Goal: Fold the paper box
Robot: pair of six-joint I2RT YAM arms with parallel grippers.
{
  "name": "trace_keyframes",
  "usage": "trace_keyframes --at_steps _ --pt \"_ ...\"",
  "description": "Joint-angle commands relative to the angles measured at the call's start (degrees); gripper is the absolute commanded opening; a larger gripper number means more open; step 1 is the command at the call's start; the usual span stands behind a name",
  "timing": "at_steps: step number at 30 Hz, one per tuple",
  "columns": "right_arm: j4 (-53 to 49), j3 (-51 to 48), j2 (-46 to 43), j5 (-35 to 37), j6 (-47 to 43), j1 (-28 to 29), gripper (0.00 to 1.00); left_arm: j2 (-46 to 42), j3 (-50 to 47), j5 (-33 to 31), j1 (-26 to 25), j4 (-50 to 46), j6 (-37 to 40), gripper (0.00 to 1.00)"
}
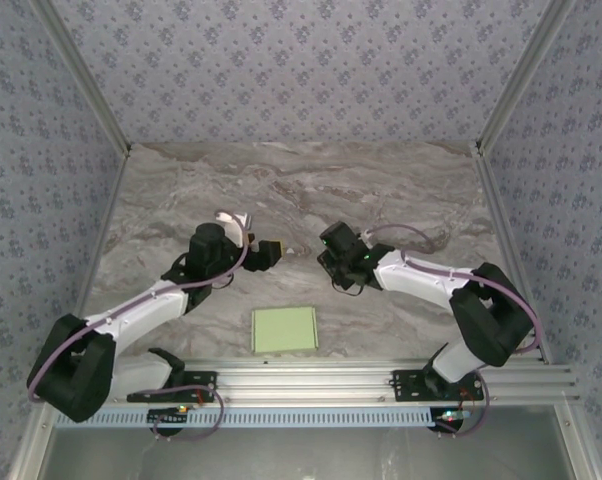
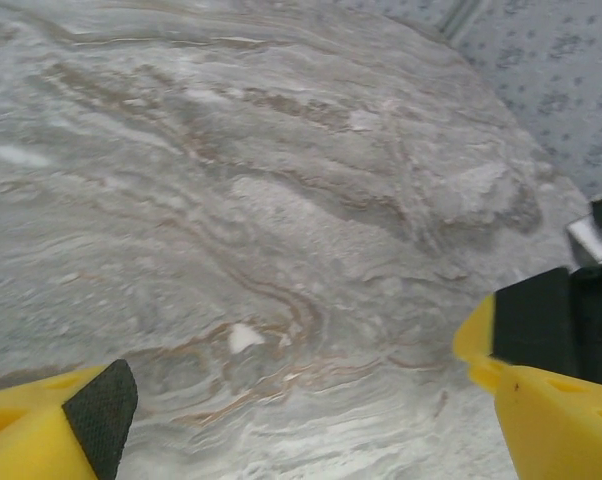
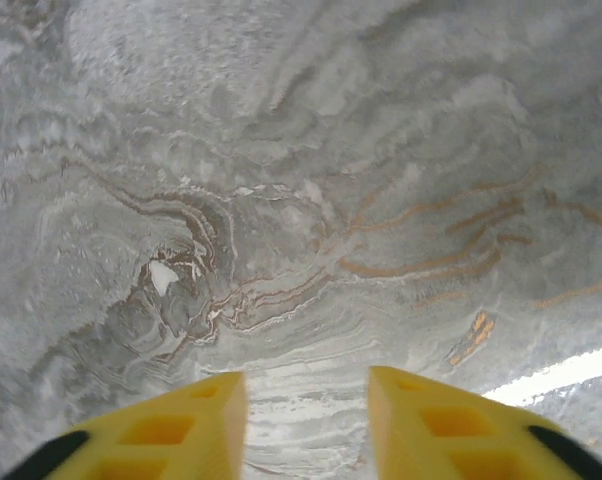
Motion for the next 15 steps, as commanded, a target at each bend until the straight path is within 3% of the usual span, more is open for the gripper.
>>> trace_keyframes --at_steps 1,6,11,13,15 --pt "-1.0 2.3 -1.8 0.2 -14.6 -2.2 0.50 -4.7 0.7 -4.6 0.2 -4.4 2.2 0.95" --pt "-0.6 5.7 -2.2 -18.1 -59.3 -3.9 0.62 -8.9 5.5 -9.3 1.7 -23.4 -2.0 0.99" --pt "-15.5 6.8 -4.3 -35.3 -109.9 4.1 0.71 -4.7 12.6 -7.9 6.1 -43.7 -7.1 0.99" --pt "-19.0 6.9 -5.7 -29.7 -123.4 8.9 0.79 0.2 17.1 -7.0 8.3 -50.0 -7.9 0.99" --pt "-19.0 6.6 -5.8 -25.2 -130.4 10.9 0.92 5.8 21.9 -3.7 10.6 -56.1 -8.9 0.99"
